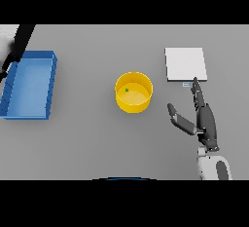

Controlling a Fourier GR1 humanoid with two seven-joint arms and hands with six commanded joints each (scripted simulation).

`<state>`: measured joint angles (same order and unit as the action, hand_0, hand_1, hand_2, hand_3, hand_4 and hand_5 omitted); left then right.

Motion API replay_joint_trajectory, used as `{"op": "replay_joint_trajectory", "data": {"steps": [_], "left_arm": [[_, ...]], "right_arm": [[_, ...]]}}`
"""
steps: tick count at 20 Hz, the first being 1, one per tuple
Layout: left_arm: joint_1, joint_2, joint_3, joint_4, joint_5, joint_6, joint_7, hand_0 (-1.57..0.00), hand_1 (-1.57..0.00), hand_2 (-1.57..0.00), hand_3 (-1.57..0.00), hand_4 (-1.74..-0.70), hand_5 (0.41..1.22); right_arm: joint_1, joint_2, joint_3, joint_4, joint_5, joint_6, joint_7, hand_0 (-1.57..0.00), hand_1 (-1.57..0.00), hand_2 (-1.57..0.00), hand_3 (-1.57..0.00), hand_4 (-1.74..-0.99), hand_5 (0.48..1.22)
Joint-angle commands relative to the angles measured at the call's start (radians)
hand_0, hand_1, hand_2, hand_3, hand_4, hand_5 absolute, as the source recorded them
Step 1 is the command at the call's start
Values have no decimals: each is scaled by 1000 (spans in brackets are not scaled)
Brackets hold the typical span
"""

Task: Pick up the red beaker and tilt it to pour out 1 green nut into yellow bowl. Pick up the yellow bowl and place it on the metallic measuring scale.

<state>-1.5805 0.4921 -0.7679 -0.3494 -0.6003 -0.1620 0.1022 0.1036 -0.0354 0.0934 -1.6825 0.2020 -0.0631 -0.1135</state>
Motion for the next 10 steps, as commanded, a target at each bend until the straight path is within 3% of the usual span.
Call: {"op": "replay_joint_trajectory", "data": {"steps": [1,4,6,8,10], "left_arm": [[30,34,40,-5,55,22,-22,-1571,-1571,-1562,-1383,-1735,1221],[131,109,137,-26,208,97,-21,-1571,-1571,-1566,-1426,-1738,1221],[221,165,182,-89,293,148,60,-1571,-1571,-1568,-1414,-1739,1221],[330,209,231,-176,385,235,123,-1571,-1571,-1569,-1432,-1740,1221],[448,238,254,-290,458,309,197,-1571,-1571,-1570,-1445,-1740,1221]], "right_arm": [[7,-9,-4,6,1,3,-16,1,1,1,1,-1222,590],[14,-19,-1,5,-2,15,-43,1,1,1,1,-1222,586],[-12,-23,-1,30,9,11,-26,1,1,1,1,-1223,591],[0,-23,5,22,8,17,-47,1,1,1,1,-1217,599],[-17,-30,9,32,24,16,-23,1,1,1,1,-1212,610]]}}
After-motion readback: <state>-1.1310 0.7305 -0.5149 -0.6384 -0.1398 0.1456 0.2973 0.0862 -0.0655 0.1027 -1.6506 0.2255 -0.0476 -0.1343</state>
